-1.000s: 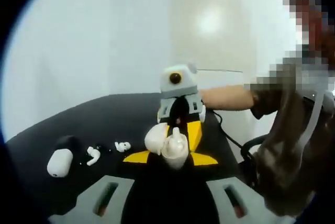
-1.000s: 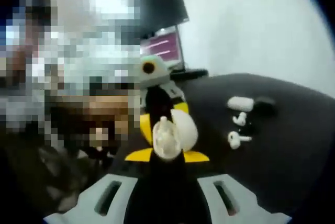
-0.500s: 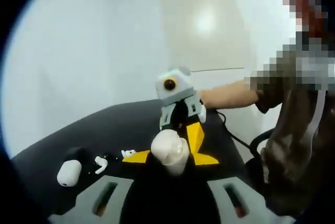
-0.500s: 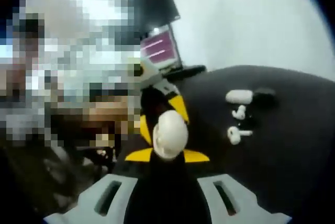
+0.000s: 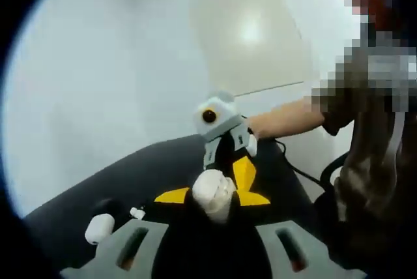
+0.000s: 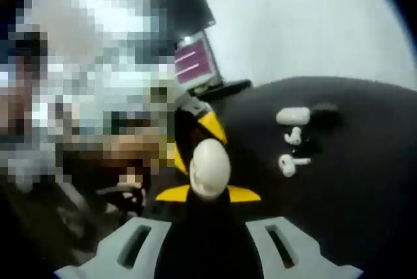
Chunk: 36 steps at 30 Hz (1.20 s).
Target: Pick up three earphones and place each one into its charging case using tactile feedback, ensure that each earphone is properly inserted and securely positioned inside the case.
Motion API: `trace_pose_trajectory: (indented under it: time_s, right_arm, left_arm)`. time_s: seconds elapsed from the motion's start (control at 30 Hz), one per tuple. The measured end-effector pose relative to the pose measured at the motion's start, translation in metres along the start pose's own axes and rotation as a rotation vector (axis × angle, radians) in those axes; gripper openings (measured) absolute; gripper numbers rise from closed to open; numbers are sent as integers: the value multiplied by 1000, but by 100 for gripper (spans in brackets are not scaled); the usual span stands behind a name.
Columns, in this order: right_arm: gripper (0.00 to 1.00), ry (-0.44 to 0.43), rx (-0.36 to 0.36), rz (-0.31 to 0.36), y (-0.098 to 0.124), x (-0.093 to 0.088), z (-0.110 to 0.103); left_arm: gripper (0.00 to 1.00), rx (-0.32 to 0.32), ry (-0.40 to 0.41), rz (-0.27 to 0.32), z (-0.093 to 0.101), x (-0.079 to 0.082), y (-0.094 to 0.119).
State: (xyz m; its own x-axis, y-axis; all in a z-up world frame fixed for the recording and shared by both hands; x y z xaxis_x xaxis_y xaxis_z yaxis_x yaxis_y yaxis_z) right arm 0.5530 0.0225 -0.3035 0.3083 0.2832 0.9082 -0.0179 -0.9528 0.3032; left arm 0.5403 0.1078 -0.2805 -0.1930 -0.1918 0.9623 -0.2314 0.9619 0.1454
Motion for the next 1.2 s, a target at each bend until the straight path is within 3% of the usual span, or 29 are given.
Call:
trace_pose_trajectory:
  time_s: [0.3,0.43,0.6,0.67,0.77,0.8,0.87,0.93,1.2]
  right_arm:
    - [21,21,-11,15,1,1,1]
    - [21,-23,8,18,4,1,3]
    - [21,-58,26,12,4,2,2]
    - [21,-152,27,-1,4,3,4]
    - [21,-308,41,-10,3,6,9]
    - [21,-363,49,-12,3,7,11]
    - [21,-432,57,-21,2,8,12]
    - [21,-402,55,-19,3,7,11]
    - [21,-313,33,0,4,6,7]
  left_arm:
    - [23,16,-45,-5,0,0,0]
    - [22,18,7,11,-1,2,4]
    - [40,-84,48,-40,9,-3,-4]
    - [45,-102,37,-80,8,-5,-6]
    - [41,-70,-34,-183,-1,-14,-6]
    - [39,-57,-46,-194,-3,-18,-7]
    - [38,-44,-31,-149,-4,-17,-9]
    - [33,-7,-71,-126,-7,-16,-9]
    - [32,-9,-150,-142,-1,-14,-12]
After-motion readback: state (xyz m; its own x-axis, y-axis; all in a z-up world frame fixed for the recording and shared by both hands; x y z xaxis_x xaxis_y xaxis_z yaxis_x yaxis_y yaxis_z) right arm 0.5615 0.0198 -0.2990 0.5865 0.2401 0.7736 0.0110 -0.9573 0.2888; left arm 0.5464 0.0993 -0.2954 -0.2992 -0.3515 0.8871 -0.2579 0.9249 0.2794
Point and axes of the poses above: the point that each gripper's makers call its tool centre point, and the gripper's own axes: y roughly backward along the fingers, z roughly to its right, x roughly out of its top, the point moved 4 cm from there along y, roughly backward along the fingers, and after that the axes turned 6 degrees about -x, right-handed, at the moved point
